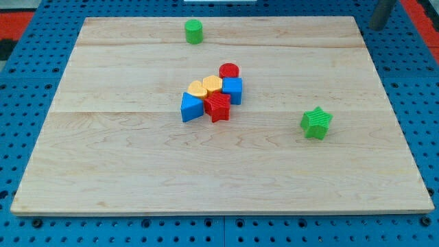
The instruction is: Move your arm towards blue cube
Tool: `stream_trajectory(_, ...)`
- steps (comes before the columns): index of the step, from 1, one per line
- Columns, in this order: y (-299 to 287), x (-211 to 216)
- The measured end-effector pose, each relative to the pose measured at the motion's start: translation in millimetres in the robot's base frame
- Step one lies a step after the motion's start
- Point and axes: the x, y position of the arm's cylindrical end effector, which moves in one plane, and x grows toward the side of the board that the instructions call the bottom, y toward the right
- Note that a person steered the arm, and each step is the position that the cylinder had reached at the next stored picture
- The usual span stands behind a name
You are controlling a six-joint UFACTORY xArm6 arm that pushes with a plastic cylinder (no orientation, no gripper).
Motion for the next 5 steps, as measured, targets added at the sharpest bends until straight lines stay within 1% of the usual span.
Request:
stream_trajectory(2, 17.1, -9.9)
stream_trajectory(4, -43.4, -19.7)
stream_trajectory(5, -96.7, -14.4)
